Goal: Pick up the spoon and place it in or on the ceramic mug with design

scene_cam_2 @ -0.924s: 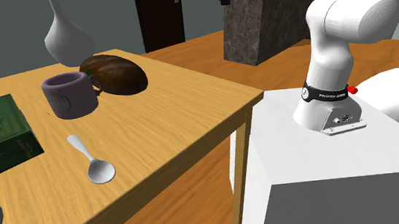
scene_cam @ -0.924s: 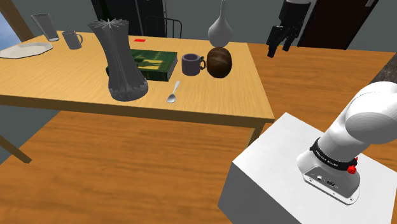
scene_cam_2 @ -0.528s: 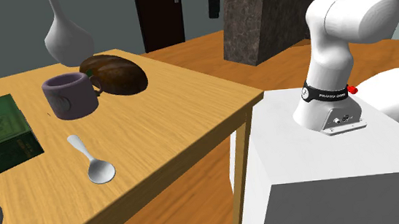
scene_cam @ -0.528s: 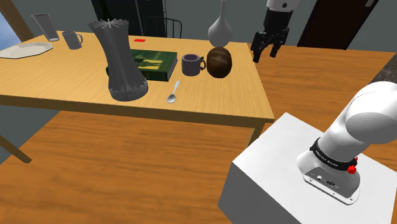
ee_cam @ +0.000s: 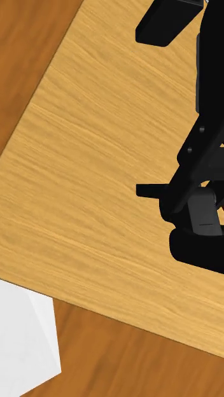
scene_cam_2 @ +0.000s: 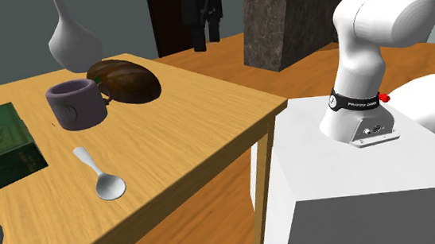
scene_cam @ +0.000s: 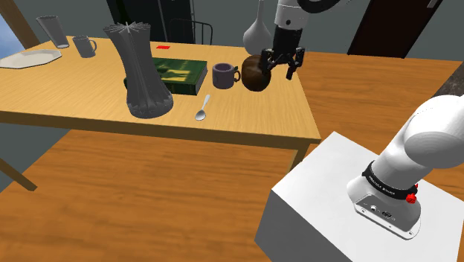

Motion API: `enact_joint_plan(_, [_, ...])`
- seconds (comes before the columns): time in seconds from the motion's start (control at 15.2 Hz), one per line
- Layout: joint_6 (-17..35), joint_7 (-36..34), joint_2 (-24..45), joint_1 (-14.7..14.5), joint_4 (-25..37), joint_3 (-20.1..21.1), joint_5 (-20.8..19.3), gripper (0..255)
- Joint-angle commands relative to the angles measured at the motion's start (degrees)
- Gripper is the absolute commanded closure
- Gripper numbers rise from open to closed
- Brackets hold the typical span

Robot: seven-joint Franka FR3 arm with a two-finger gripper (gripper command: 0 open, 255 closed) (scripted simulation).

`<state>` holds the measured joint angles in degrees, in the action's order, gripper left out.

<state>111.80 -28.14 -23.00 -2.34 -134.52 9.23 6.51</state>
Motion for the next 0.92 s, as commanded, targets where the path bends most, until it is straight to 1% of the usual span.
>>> enact_joint_plan(0.0, [2.33, -3.58, 4.33, -0.07, 2.17, 1.37, 0.90, 0])
enact_joint_plan(0.46, [8.19, -14.82, 19.31, -0.36, 12.07, 4.48, 1.76, 0])
enact_joint_plan(0.86, [11.06, -23.90, 32.57, -1.51, 23.38, 5.26, 0.89, 0])
